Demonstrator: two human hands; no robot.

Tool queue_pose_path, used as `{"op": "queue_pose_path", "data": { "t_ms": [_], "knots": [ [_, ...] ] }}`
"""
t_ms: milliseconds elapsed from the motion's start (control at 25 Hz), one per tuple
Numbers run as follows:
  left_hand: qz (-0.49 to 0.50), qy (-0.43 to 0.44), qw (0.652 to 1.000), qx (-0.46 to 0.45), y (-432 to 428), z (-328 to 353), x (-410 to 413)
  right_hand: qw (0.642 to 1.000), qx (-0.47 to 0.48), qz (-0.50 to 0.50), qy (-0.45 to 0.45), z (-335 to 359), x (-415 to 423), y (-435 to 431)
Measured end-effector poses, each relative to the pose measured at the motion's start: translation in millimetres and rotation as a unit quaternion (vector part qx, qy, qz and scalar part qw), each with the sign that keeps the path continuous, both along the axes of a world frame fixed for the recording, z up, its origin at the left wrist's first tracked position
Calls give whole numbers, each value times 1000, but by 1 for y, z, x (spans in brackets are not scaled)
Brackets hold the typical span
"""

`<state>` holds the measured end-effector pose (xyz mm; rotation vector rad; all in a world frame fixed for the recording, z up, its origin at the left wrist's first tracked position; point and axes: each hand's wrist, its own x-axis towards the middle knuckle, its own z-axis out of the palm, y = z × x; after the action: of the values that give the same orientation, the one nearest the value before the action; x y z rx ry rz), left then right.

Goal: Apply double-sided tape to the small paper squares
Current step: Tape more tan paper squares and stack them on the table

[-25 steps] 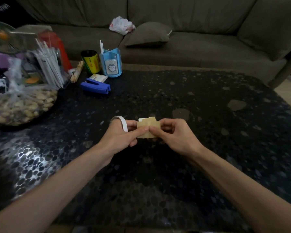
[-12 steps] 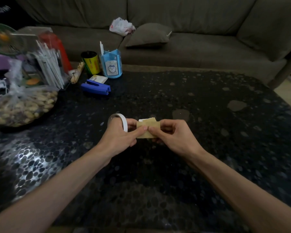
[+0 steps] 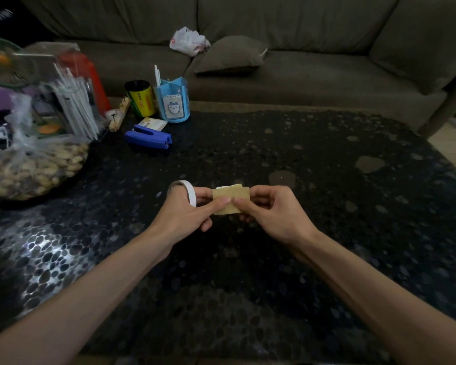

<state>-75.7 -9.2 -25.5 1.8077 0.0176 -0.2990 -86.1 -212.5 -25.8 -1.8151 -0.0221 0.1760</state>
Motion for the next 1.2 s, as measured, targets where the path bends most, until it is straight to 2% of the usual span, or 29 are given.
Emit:
{"op": "queue_pose_path", "data": {
  "t_ms": [520, 720, 880, 1080, 1200],
  "knots": [
    [-35, -21, 999, 10, -3, 1, -4, 1000, -20, 9, 4, 3, -1, -1],
    [-40, -39, 998, 18, -1, -1, -2, 1000, 0, 1, 9, 2, -3, 3],
    [-45, -20, 999, 1, -2, -1, -3, 1000, 6, 4, 3, 3, -3, 3],
    [-61, -34, 997, 16, -4, -1, -4, 1000, -24, 9, 3, 3, -1, 1],
    [-42, -44, 998, 20, -4, -3, -2, 1000, -19, 1, 9, 3, -1, 1]
  ]
}}
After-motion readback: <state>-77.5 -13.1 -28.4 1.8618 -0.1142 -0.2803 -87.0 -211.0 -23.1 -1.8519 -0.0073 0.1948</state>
